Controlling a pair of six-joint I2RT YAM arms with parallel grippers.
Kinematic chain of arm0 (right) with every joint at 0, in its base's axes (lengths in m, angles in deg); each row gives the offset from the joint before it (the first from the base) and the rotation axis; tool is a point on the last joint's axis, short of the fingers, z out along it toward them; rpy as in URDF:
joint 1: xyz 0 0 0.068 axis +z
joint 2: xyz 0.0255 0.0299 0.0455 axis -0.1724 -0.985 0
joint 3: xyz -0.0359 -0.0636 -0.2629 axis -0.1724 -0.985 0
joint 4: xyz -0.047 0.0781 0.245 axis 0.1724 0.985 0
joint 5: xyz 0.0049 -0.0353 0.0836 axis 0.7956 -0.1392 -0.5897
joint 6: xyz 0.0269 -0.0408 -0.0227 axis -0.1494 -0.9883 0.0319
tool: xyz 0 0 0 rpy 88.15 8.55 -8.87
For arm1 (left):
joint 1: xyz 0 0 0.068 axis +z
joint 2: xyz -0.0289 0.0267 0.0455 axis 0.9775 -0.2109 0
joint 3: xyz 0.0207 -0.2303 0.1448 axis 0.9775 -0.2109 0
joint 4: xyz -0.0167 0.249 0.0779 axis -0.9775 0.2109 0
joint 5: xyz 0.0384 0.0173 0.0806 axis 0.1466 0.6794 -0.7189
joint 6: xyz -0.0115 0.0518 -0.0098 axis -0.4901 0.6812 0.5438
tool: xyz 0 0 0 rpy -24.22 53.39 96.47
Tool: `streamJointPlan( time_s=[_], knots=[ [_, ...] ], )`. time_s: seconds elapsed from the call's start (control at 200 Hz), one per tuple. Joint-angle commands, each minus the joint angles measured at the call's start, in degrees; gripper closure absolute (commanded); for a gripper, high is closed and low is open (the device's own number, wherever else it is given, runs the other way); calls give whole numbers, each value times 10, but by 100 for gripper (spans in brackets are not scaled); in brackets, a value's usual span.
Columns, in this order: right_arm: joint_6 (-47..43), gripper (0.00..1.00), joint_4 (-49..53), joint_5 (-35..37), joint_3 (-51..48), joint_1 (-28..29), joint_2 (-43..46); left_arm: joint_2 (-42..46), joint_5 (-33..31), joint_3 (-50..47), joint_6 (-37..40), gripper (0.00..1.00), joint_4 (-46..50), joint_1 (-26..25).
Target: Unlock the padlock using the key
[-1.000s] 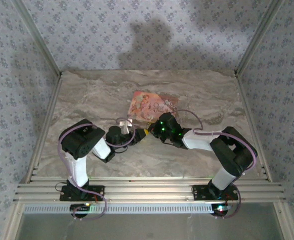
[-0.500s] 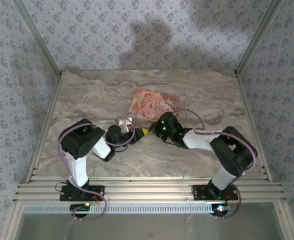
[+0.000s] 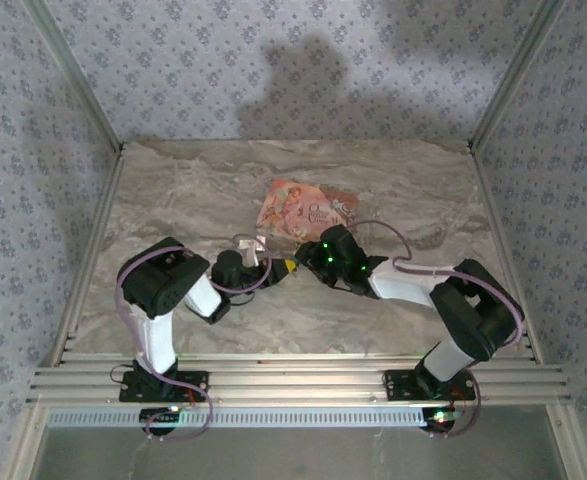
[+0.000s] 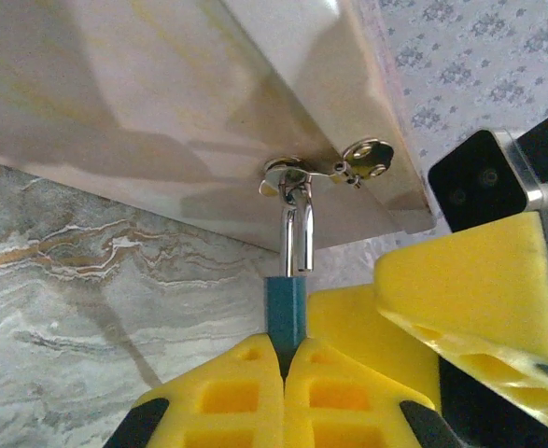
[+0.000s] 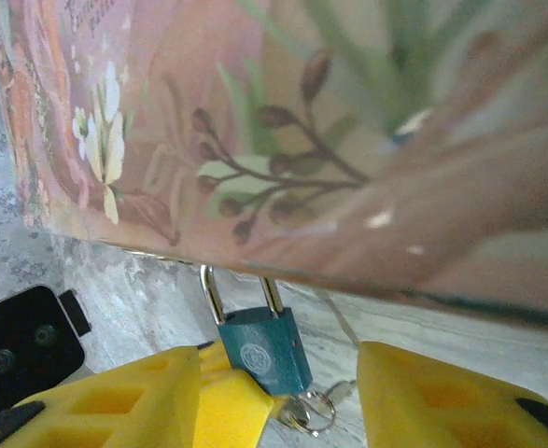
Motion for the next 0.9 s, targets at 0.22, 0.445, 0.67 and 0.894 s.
streamJointPlan(
  time_s=[0.22,0.445,0.67,0.894],
  knots=[
    [-38,49,74,17,1,-18,53,153,-35,23,228,100,290,-13],
    [-51,49,76,6,-2,-37,57,220,-68,84,367,100,494,-24],
    [-61,49,76,-16,-8,-54,66,239,-123,152,468,100,642,-46],
    [-64,51,103,-53,-4,-72,89,243,-169,184,554,100,697,-72]
  ],
)
